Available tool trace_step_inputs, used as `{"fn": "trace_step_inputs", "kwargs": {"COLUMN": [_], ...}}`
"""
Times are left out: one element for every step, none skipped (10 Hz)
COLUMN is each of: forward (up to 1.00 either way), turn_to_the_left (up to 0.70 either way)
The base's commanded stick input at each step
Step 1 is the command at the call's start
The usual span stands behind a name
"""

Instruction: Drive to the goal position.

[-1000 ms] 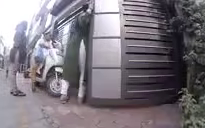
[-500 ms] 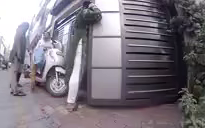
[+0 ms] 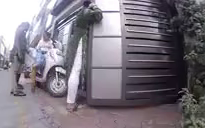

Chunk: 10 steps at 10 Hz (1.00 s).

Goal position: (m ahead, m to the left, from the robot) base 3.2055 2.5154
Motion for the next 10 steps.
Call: {"fn": "trace_step_inputs", "kwargs": {"forward": [0.0,0.0,-0.01,-0.26,-0.51,-0.7,-0.7,-0.7,-0.7,-0.7], "turn_to_the_left": [0.7,0.7,0.69,0.44,0.19,0.0,0.0,0.0,0.0,0.0]}}
